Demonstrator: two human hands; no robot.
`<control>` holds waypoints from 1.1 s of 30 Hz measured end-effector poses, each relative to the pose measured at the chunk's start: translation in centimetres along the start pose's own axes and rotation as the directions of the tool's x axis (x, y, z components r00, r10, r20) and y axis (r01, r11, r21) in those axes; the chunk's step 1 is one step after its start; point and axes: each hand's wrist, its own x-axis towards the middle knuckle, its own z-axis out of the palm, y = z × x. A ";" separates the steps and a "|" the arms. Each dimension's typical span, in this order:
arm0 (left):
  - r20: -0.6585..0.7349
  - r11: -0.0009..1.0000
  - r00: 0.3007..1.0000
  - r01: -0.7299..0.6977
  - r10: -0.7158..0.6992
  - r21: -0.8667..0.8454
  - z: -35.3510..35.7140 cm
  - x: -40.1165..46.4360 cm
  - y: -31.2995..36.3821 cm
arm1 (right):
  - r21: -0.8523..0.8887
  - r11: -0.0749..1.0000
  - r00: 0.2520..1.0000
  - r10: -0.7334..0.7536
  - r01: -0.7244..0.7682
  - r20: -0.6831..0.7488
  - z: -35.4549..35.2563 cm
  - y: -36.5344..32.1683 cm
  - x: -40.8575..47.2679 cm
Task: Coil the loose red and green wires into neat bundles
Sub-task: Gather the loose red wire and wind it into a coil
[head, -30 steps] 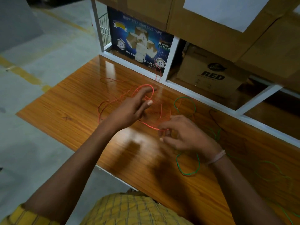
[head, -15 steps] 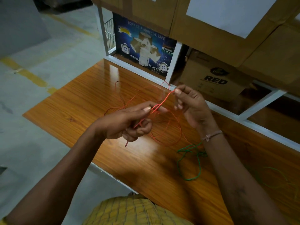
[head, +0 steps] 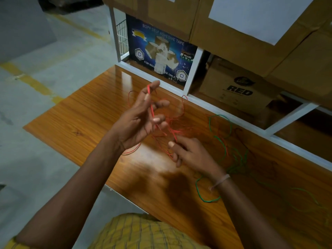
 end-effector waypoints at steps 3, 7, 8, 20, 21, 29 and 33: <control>-0.213 0.991 0.974 -0.057 0.081 0.117 -0.1 0.8 -0.4 | -0.169 0.983 0.994 -0.055 0.070 0.092 0.0 0.4 -1.0; -0.298 0.913 0.932 -0.073 0.206 0.402 -0.2 1.2 -1.6 | -0.460 0.862 0.971 -0.134 0.213 0.199 -1.3 -0.3 -1.3; -0.296 0.878 0.922 -0.085 0.248 0.471 -0.3 1.2 -1.6 | -0.488 0.840 0.964 -0.143 0.238 0.224 -1.6 -0.6 -1.3; 0.002 0.019 0.990 -0.004 0.142 1.000 -1.8 -0.1 -1.6 | 0.140 0.953 0.955 -0.282 0.267 0.097 -8.5 -4.9 -0.5; 0.001 0.081 0.997 -0.008 0.079 0.997 -1.5 -0.3 -1.3 | 0.265 0.928 0.958 -0.283 0.264 0.036 -9.0 -4.7 0.0; 0.225 0.923 0.921 0.248 -0.319 0.293 -0.1 -2.4 -0.7 | 0.350 0.918 0.961 -0.099 0.188 -0.257 -9.5 -2.6 4.5; 0.361 0.983 0.915 0.183 -0.182 0.031 0.0 -2.1 -0.1 | 0.204 0.978 0.975 0.010 0.036 -0.220 -6.5 -1.6 4.9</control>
